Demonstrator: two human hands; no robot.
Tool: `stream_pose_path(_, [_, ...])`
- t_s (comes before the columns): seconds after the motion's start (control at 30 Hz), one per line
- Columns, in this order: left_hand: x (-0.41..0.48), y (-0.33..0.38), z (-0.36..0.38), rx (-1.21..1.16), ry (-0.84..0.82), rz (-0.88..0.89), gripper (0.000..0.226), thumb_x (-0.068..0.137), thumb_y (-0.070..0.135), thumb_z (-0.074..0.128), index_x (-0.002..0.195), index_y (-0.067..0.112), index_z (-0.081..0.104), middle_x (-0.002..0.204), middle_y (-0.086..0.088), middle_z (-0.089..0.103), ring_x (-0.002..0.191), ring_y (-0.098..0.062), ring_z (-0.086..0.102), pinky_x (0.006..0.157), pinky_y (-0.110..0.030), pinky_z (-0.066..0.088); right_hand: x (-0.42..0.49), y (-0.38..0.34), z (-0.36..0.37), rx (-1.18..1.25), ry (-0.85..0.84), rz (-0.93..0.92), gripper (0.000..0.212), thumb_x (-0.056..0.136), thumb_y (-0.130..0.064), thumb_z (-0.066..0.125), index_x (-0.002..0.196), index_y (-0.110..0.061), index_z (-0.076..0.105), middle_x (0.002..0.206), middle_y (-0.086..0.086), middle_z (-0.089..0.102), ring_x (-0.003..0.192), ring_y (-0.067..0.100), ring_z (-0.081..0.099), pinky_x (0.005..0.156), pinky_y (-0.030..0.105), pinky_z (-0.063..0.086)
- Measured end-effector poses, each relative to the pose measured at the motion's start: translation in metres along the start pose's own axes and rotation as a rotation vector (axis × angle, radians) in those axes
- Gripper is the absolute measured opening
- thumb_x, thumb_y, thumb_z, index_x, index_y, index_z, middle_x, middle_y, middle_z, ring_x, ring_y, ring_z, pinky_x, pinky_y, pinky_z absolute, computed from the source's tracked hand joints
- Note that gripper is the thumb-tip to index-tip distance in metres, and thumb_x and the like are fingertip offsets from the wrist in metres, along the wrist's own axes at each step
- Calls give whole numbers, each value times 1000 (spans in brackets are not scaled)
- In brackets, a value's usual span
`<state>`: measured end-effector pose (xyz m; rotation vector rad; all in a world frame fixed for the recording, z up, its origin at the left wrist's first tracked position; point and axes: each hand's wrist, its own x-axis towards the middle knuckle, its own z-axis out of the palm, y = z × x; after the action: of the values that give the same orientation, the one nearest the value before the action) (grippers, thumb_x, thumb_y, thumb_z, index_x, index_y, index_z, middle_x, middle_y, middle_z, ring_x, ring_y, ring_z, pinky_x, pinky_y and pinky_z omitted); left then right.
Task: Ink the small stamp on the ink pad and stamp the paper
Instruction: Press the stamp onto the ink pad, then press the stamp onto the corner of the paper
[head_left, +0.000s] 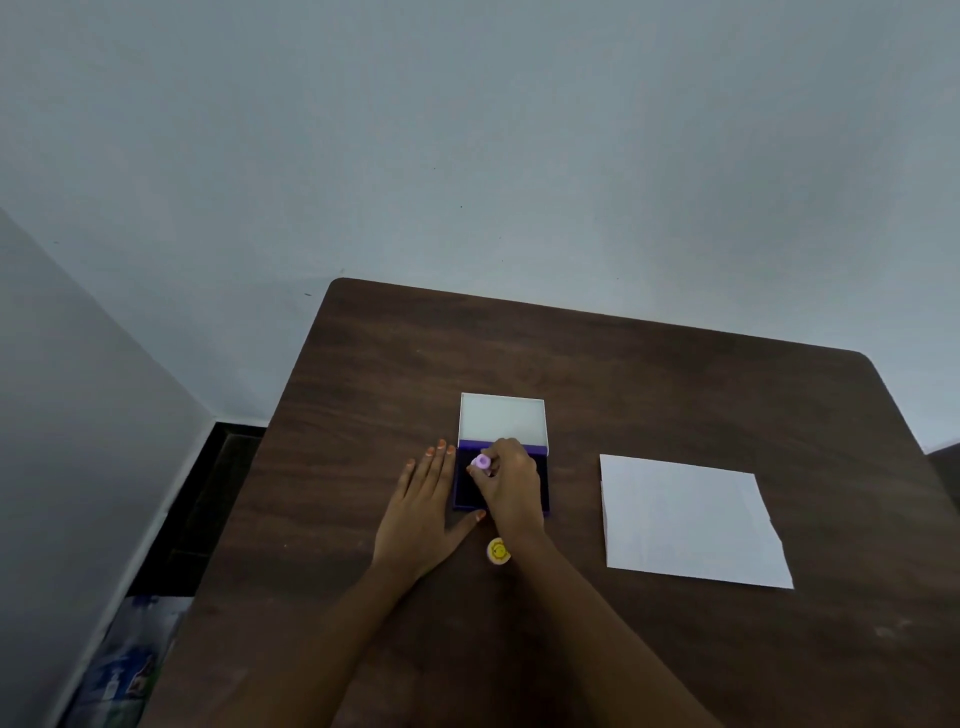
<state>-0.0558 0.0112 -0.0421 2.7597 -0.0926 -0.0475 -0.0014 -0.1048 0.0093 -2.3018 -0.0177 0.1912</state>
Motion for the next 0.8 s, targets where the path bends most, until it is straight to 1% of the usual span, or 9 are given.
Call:
stream_pose_path(0.07, [-1,2,-3,-23,-9,2,81,87,58,37,142,14,-3,155,-7,4,142,-16,0,113,-30,-4,5,1,-7,60,-33,16,14,78,-9,66,88,0,61,96,18,65,80,14,55,67,13,40])
stream_pose_path(0.13, [-1,3,-8,-112,-5,-16,78,89,53,40,142,15,-3,155,-7,4,141,-14,1,112,-28,-4,7,6,-18,238,-5,117,14,75,-11,70,84,-3,63,91,13,66,73,9,54,58,5,40])
stream_pose_path(0.2, [-1,6,-15,-234,17,-75,74,91,46,42,143,14,-1,155,-7,6,141,-14,3,112,-27,0,7,10,-32,548,29,320,16,76,-14,71,89,-7,65,91,7,66,76,7,58,61,10,45])
stream_pose_path(0.27, [2,12,-21,-290,64,-139,68,92,41,42,143,14,5,154,-7,14,141,-15,9,113,-30,7,5,14,-48,960,-16,536,20,79,-10,66,98,-3,64,95,9,66,84,14,62,67,19,51])
stream_pose_path(0.3, [3,15,-24,-297,92,-164,65,93,39,42,143,15,10,153,-7,19,140,-16,13,113,-32,11,4,16,-57,1162,-53,630,19,81,-8,64,99,-1,63,93,11,68,86,16,62,66,23,54])
stream_pose_path(0.4, [11,32,-29,-287,160,-180,54,93,34,45,139,16,26,146,-8,36,136,-19,27,111,-36,23,2,21,-84,1543,-151,778,9,84,-6,58,89,0,63,74,12,72,83,17,61,58,24,59])
stream_pose_path(0.5, [23,59,-27,-267,185,-139,48,92,29,49,135,16,34,141,-9,43,132,-20,36,108,-36,29,-1,27,-107,1668,-201,776,9,85,-3,56,90,2,61,78,17,72,85,21,61,59,27,59])
stream_pose_path(0.63, [36,98,-15,-283,164,-59,44,90,23,53,131,15,40,138,-10,47,130,-19,39,106,-33,31,-4,38,-131,1759,-229,764,11,86,-1,54,94,6,58,71,20,73,83,23,62,53,27,59])
stream_pose_path(0.8, [43,139,9,-299,94,22,46,91,25,52,133,18,38,142,-7,42,133,-16,34,108,-28,25,0,62,-154,1714,-155,739,13,87,-3,53,97,4,58,84,19,70,85,24,62,56,26,60])
